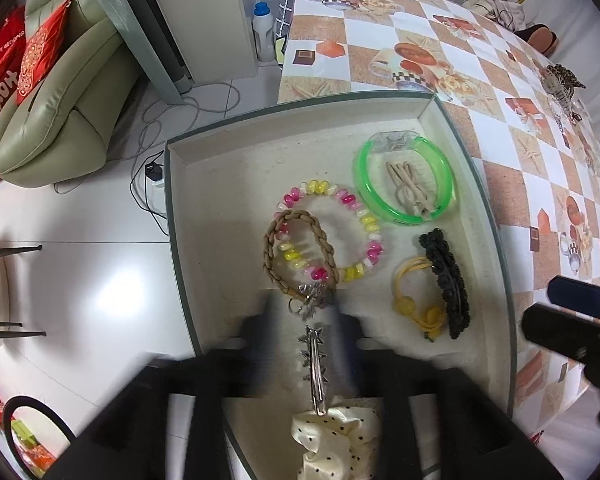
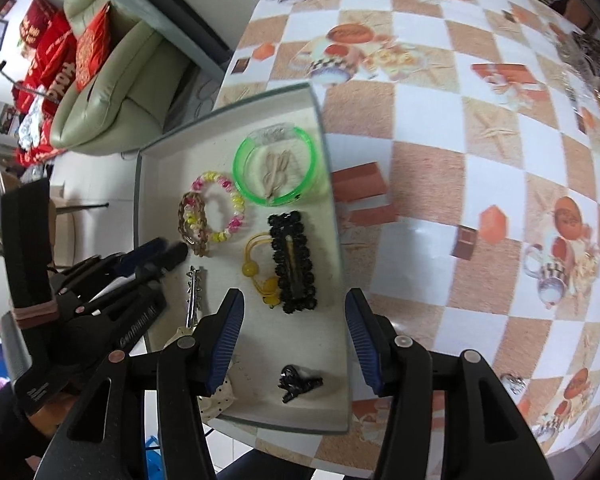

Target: Organize jewelry

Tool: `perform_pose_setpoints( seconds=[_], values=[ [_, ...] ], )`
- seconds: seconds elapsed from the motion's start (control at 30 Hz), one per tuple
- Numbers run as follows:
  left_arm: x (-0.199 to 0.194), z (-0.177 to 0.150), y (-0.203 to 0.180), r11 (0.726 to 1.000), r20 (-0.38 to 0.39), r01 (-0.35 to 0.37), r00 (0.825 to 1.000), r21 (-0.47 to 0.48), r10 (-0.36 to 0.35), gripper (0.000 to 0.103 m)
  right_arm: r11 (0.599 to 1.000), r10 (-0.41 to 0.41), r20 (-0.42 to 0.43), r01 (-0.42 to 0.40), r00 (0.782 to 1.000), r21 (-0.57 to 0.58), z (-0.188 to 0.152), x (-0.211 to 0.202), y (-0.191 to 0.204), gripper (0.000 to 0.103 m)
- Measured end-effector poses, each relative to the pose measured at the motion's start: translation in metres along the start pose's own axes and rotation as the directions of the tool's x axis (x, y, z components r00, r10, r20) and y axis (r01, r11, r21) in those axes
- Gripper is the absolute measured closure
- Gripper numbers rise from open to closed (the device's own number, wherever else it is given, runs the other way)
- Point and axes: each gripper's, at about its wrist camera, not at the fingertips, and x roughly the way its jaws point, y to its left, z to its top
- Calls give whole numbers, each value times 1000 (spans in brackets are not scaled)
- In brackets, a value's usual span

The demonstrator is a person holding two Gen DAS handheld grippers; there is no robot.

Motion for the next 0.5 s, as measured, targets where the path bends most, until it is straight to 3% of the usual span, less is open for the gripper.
perform_pose_setpoints(
  seconds=[0.03,0.1,0.33,0.5],
  values=[
    [-5,-1,-1,1000,27,-19,999,-2,20,0,1000,-1,5,0,1000,10,0,-4,-3,46],
    [-12,-3,-4,999,57,-37,998,11,36,0,1000,-2,15,2,1000,20,-1,-9,-8,46],
    [-23,-5,-5,1000,41,-10,999,-9,10,0,999,-23,27,22,999,26,-4,-21,-9,45],
    [-39,-12,-6,999,38,-30,999,-24,31,0,999,-51,39,51,998,-3,-5,-32,-2,22]
  ],
)
